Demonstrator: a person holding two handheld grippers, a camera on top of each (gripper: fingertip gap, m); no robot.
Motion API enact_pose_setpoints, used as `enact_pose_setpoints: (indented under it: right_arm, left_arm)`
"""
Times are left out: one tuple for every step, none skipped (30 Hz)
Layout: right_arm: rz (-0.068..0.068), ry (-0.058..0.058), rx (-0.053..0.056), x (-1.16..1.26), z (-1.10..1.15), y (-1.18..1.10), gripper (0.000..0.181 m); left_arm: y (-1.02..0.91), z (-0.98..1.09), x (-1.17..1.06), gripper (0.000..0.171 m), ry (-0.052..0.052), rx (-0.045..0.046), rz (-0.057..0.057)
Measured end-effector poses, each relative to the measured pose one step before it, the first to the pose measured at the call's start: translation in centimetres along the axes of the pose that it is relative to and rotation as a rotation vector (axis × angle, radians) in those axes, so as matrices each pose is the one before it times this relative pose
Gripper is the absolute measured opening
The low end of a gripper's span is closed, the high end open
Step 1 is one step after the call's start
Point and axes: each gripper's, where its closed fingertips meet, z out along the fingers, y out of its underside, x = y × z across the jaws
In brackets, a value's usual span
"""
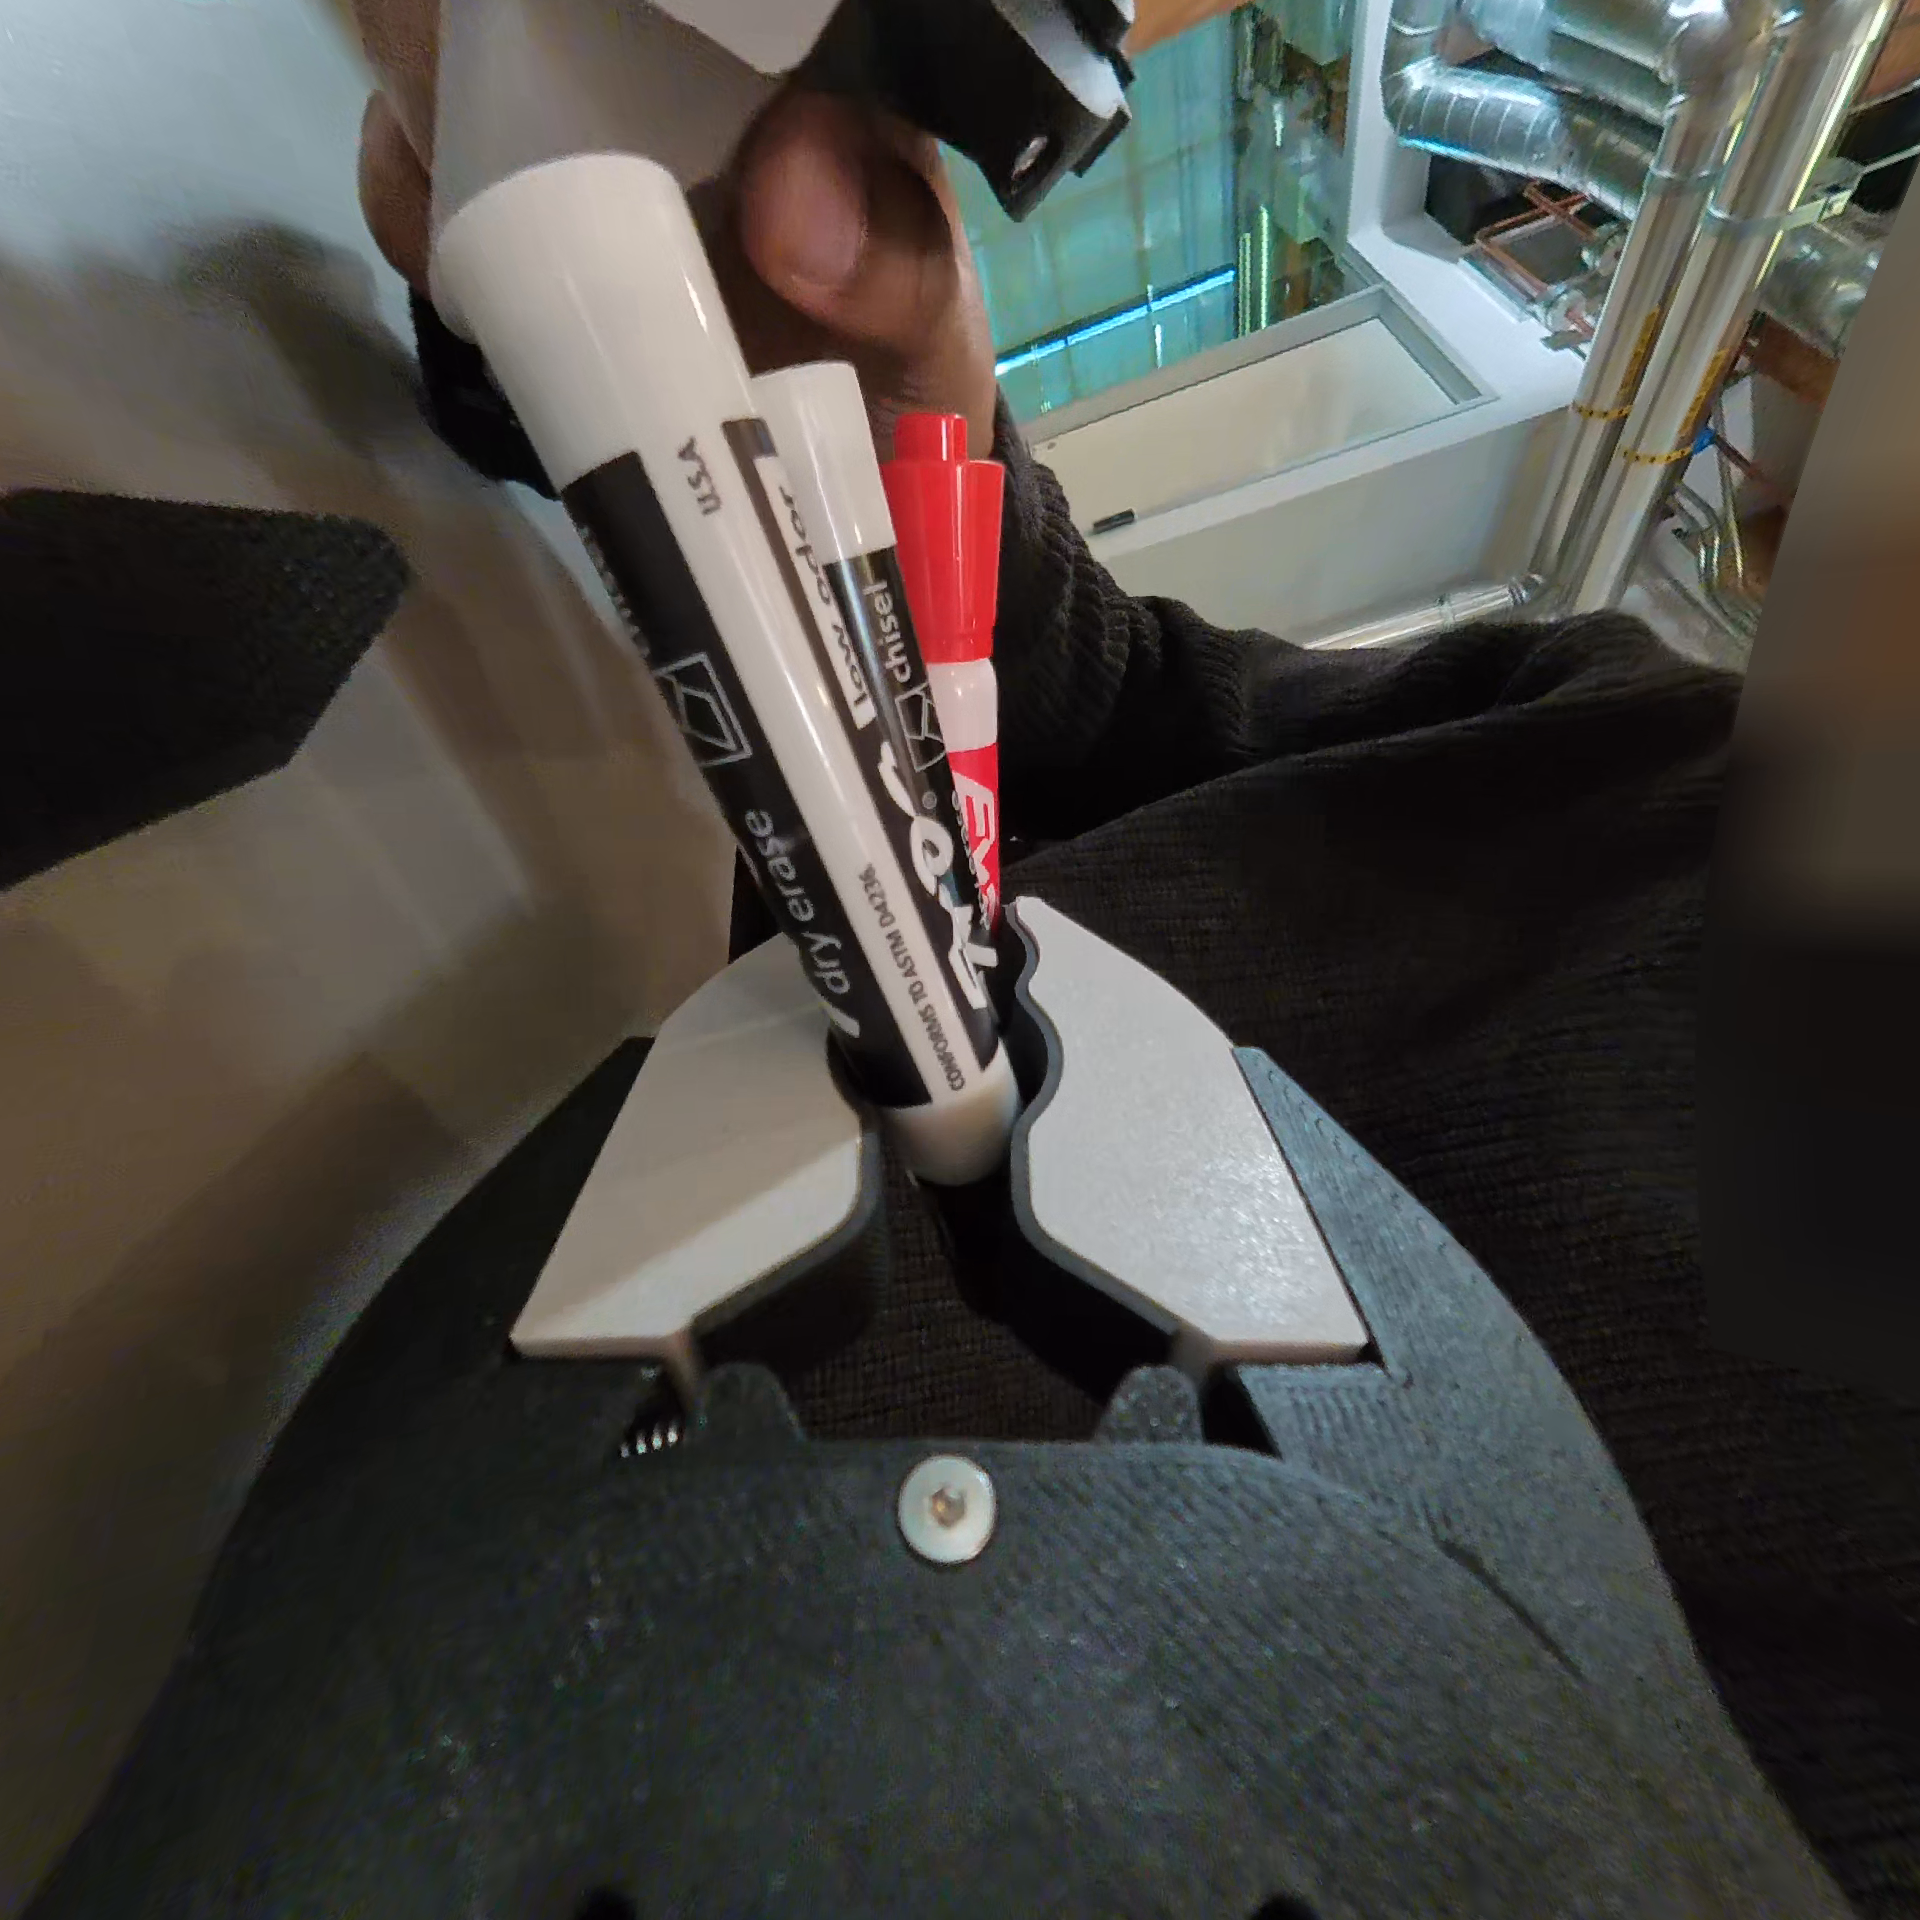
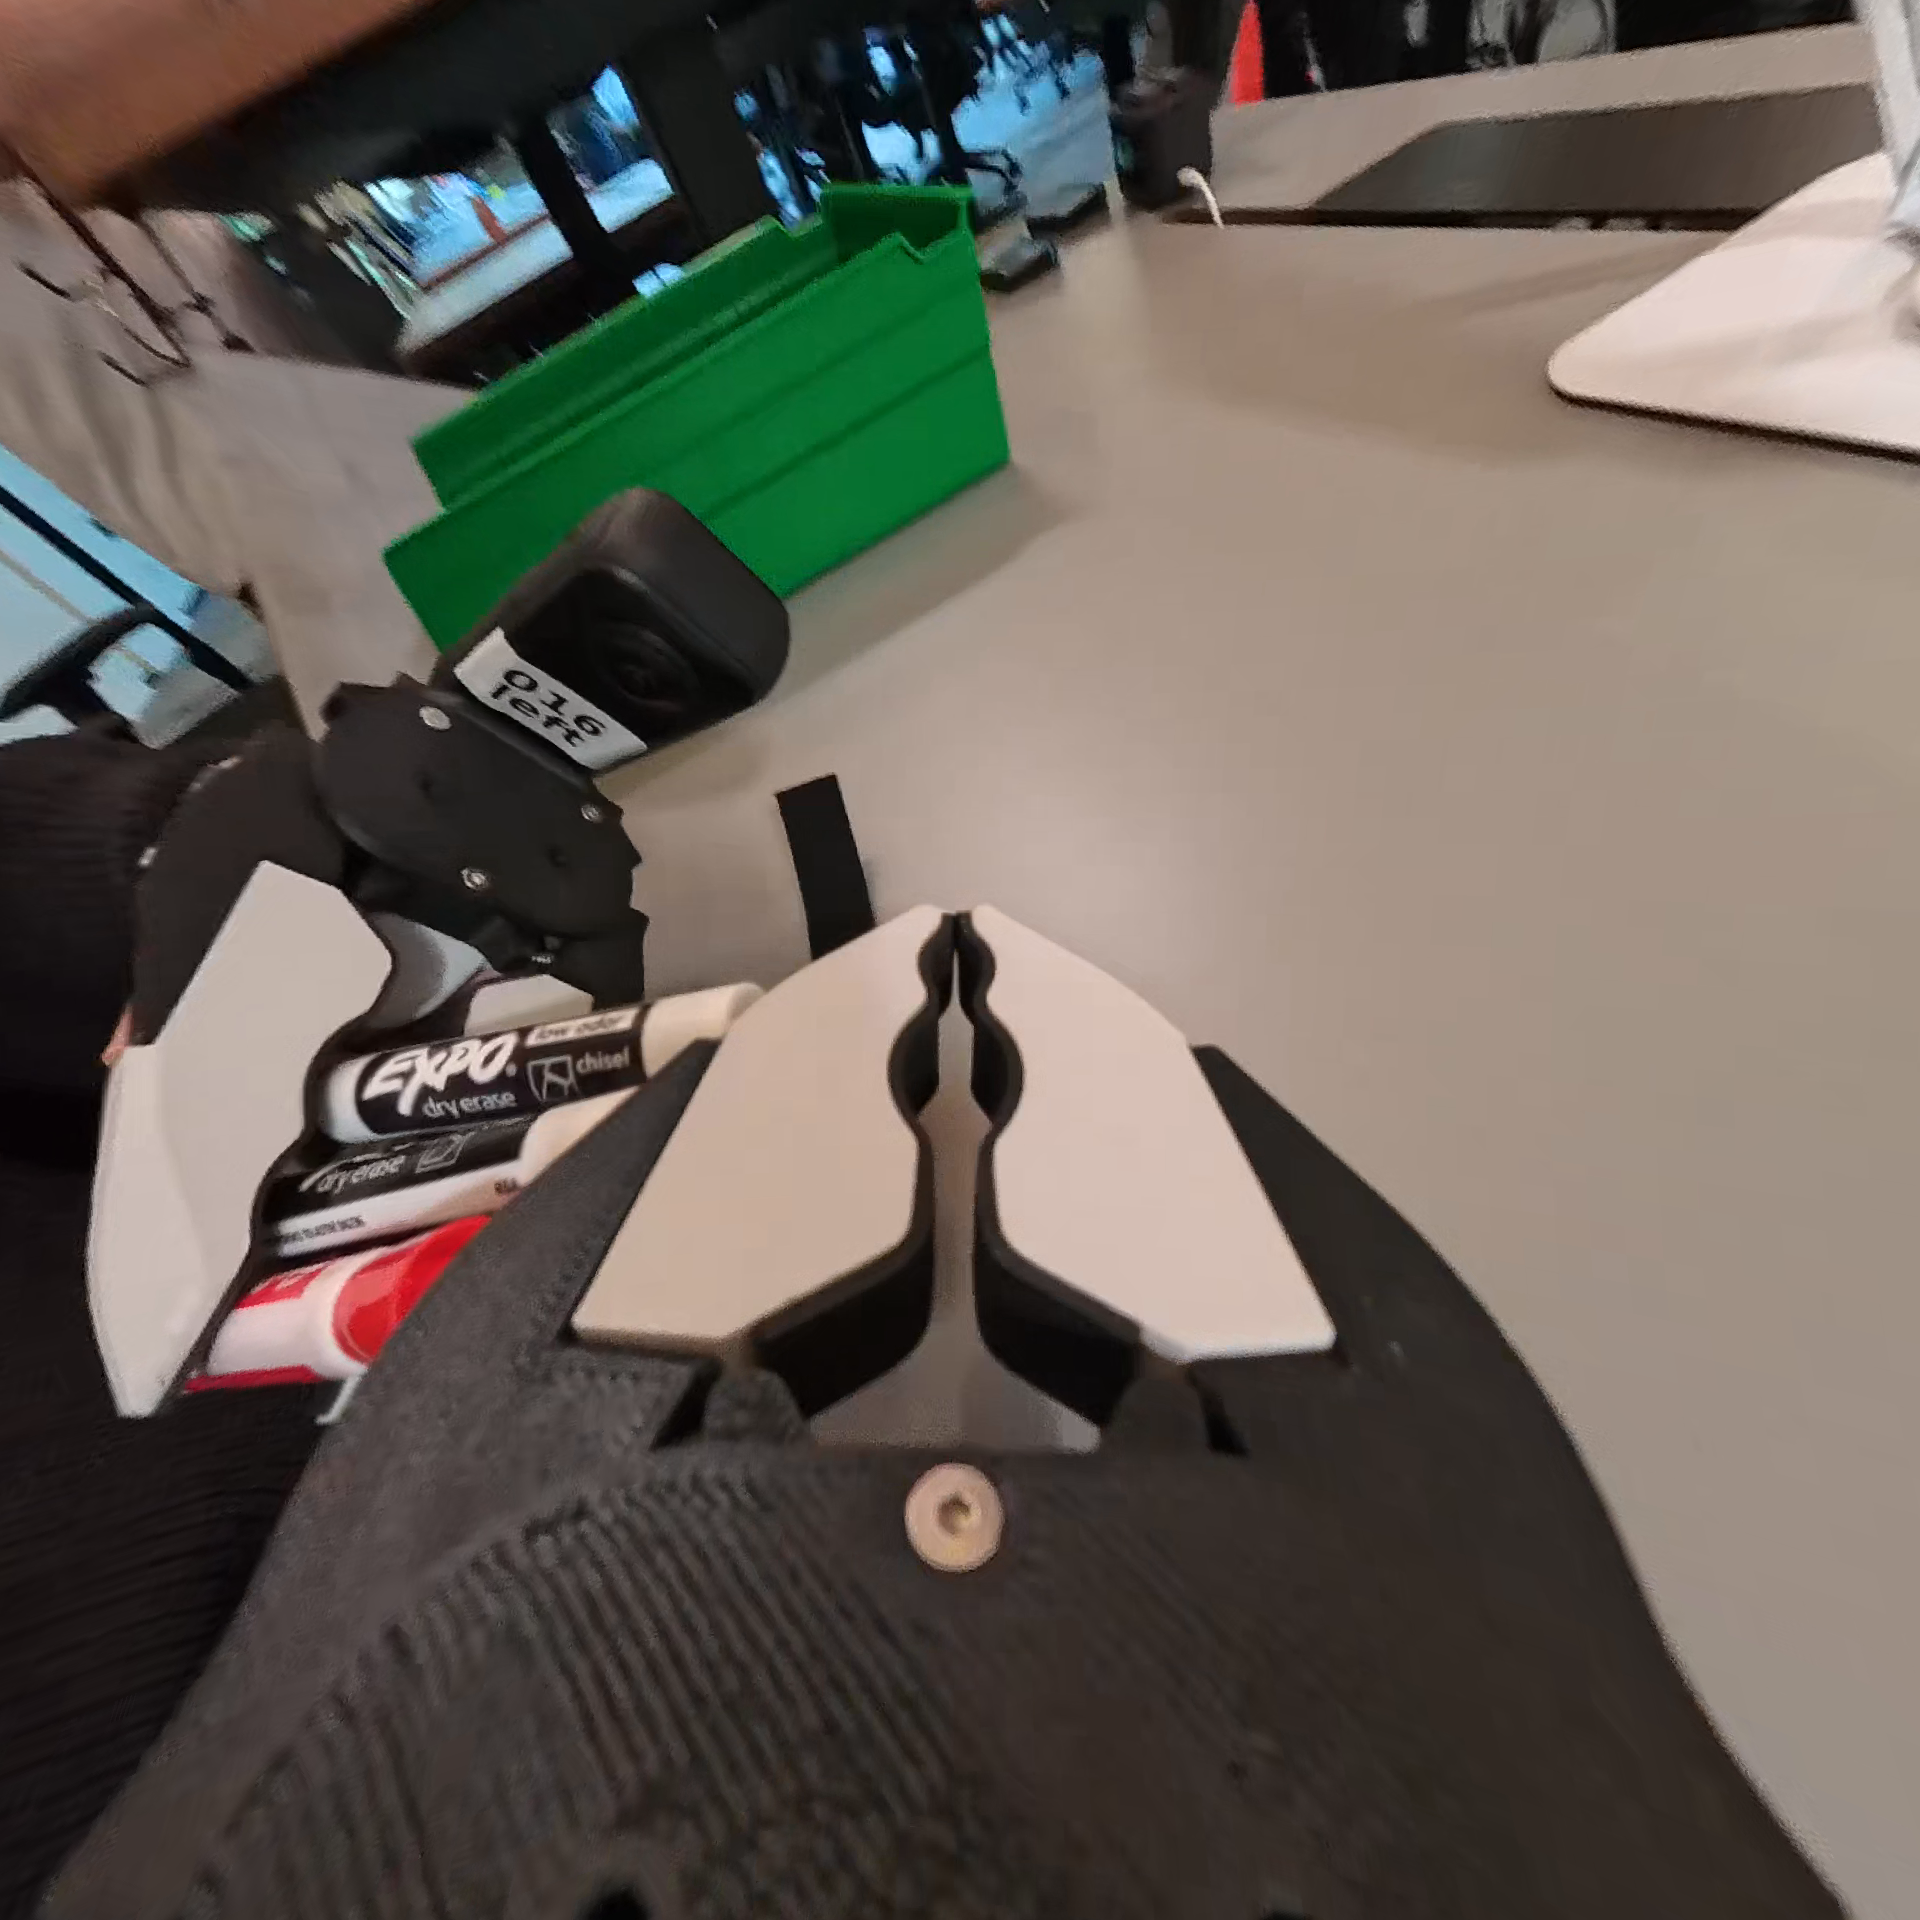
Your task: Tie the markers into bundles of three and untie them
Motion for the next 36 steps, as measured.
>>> enact_pose_setpoints:
  right_arm:
    - [0.0093, -0.0393, 0.0136, -0.227, -0.009, -0.084, 0.000]
    - [0.0259, -0.0433, 0.0050, -0.312, -0.066, -0.027, 0.000]
    - [0.0348, -0.0381, 0.0098, -0.266, -0.133, -0.100, 0.000]
    - [0.0375, -0.0258, 0.0157, -0.108, -0.165, -0.144, 0.000]
    - [0.0388, -0.0174, 0.0076, -0.008, -0.151, 0.000, 0.000]
    - [0.0363, -0.0081, -0.0073, 0.083, -0.115, 0.172, 0.000]
    - [0.0292, 0.0117, -0.0103, 0.302, -0.101, 0.179, 0.000]
    - [0.0295, 0.0268, -0.0090, 0.484, -0.083, 0.176, 0.000]
    - [0.0421, 0.0235, -0.0123, 0.485, -0.053, 0.209, 0.000]
    - [0.0587, 0.0077, -0.0106, 0.298, -0.017, 0.162, 0.000]
    - [0.0754, -0.0134, -0.0028, 0.043, 0.008, 0.035, 0.000]
    - [0.0845, -0.0420, 0.0133, -0.302, -0.012, -0.183, 0.000]
    - [0.0887, -0.0623, 0.0312, -0.555, -0.027, -0.358, 0.000]
    - [0.0876, -0.0632, 0.0316, -0.542, -0.016, -0.297, 0.000]
    - [0.0767, -0.0505, 0.0134, -0.366, 0.030, -0.032, 0.000]
    - [0.0524, -0.0279, -0.0072, -0.097, 0.084, 0.248, 0.000]
    - [0.0237, -0.0020, -0.0186, 0.171, 0.119, 0.397, 0.000]
    - [0.0013, 0.0154, -0.0244, 0.299, 0.169, 0.454, 0.000]
    - [-0.0101, 0.0140, -0.0261, 0.186, 0.211, 0.440, 0.000]
    - [-0.0094, 0.0006, -0.0213, -0.064, 0.232, 0.374, 0.000]
    - [-0.0020, -0.0131, -0.0151, -0.253, 0.232, 0.293, 0.000]
    - [0.0054, -0.0205, -0.0077, -0.314, 0.191, 0.207, 0.000]
    - [0.0104, -0.0200, -0.0008, -0.245, 0.144, 0.105, 0.000]
    - [0.0117, -0.0200, -0.0012, -0.201, 0.090, 0.089, 0.000]
    - [0.0105, -0.0206, -0.0034, -0.197, 0.035, 0.080, 0.000]
    - [0.0064, -0.0184, -0.0038, -0.181, 0.017, 0.056, 0.000]
    - [0.0015, -0.0128, -0.0039, -0.152, -0.002, 0.041, 0.000]
    - [-0.0029, -0.0046, -0.0033, -0.064, -0.023, 0.020, 0.000]
    - [-0.0071, -0.0005, -0.0035, -0.022, -0.021, 0.024, 0.000]
    - [-0.0084, -0.0008, -0.0066, -0.037, -0.013, 0.070, 0.000]
    - [-0.0077, -0.0034, -0.0090, -0.064, 0.011, 0.101, 0.000]
    - [-0.0045, -0.0061, -0.0086, -0.097, 0.028, 0.116, 0.000]
    - [-0.0017, -0.0088, -0.0070, -0.127, 0.053, 0.117, 0.000]
    - [-0.0012, -0.0116, -0.0044, -0.153, 0.055, 0.074, 0.000]
    - [0.0009, -0.0121, -0.0014, -0.147, 0.047, 0.047, 0.000]
    - [0.0035, -0.0096, -0.0016, -0.111, 0.050, 0.048, 0.000]
  left_arm:
    - [-0.129, 0.068, 0.006, 0.020, 0.0015, 0.00878, -0.0061]
    - [-0.114, 0.030, 0.051, 0.020, 0.0032, 0.00808, -0.0033]
    - [-0.099, 0.010, 0.039, 0.020, 0.0021, 0.00704, -0.0022]
    - [-0.071, -0.020, 0.032, 0.020, 0.0005, 0.00606, -0.0006]
    - [-0.061, -0.033, 0.055, 0.020, 0.0004, 0.00501, 0.0018]
    - [-0.035, -0.025, 0.057, 0.020, 0.0007, 0.00364, 0.0024]
    - [-0.020, -0.011, 0.065, 0.020, 0.0008, 0.00314, 0.0020]
    - [0.006, 0.001, 0.043, 0.019, 0.0003, 0.00155, 0.0016]
    - [0.024, 0.008, -0.015, 0.020, -0.0021, 0.00053, 0.0011]
    - [0.043, 0.022, -0.029, 0.020, -0.0032, 0.00002, 0.0001]
    - [0.039, 0.026, -0.027, 0.020, -0.0019, -0.00077, 0.0003]
    - [0.023, 0.019, -0.004, 0.020, -0.0012, 0.00031, 0.0010]
    - [-0.006, -0.001, 0.015, 0.020, -0.0001, 0.00127, 0.0012]
    - [-0.008, 0.000, 0.031, 0.020, 0.0009, 0.00143, 0.0008]
    - [-0.044, -0.027, 0.012, 0.020, -0.0006, 0.00331, 0.0015]
    - [-0.069, -0.058, -0.011, 0.020, -0.0021, 0.00451, 0.0014]
    - [-0.072, -0.055, -0.008, 0.020, -0.0013, 0.00431, 0.0006]
    - [-0.088, -0.076, -0.005, 0.020, 0.0003, 0.00493, -0.0002]
    - [-0.115, -0.082, -0.022, 0.020, -0.0007, 0.00650, -0.0014]
    - [-0.104, -0.073, -0.033, 0.020, -0.0005, 0.00582, -0.0024]
    - [-0.060, -0.061, -0.025, 0.020, 0.0008, 0.00298, -0.0021]
    - [-0.011, -0.045, -0.012, 0.020, 0.0011, 0.00037, -0.0011]
    - [0.008, -0.002, -0.012, 0.019, -0.0001, -0.00101, -0.0002]
    - [-0.020, 0.000, -0.005, 0.020, -0.0001, 0.00056, 0.0000]
    - [-0.041, 0.002, 0.016, 0.020, 0.0015, 0.00202, -0.0016]
    - [-0.048, -0.004, 0.027, 0.020, 0.0027, 0.00242, -0.0026]
    - [-0.055, -0.021, 0.006, 0.020, 0.0018, 0.00312, -0.0027]
    - [-0.069, -0.024, -0.012, 0.020, 0.0008, 0.00317, -0.0026]
    - [-0.064, -0.049, -0.027, 0.020, 0.0004, 0.00351, -0.0022]
    - [-0.075, -0.044, -0.006, 0.020, 0.0014, 0.00347, -0.0023]
    - [-0.071, -0.036, 0.016, 0.020, 0.0027, 0.00350, -0.0027]
    - [-0.066, -0.029, 0.031, 0.019, 0.0029, 0.00390, -0.0027]
    - [-0.055, -0.022, 0.017, 0.020, 0.0026, 0.00296, -0.0026]
    - [0.010, 0.011, 0.000, 0.019, 0.0014, -0.00100, -0.0020]
    - [0.014, 0.017, -0.007, 0.019, 0.0001, -0.00072, -0.0001]
    - [0.016, 0.016, 0.011, 0.019, 0.0012, -0.00087, -0.0006]
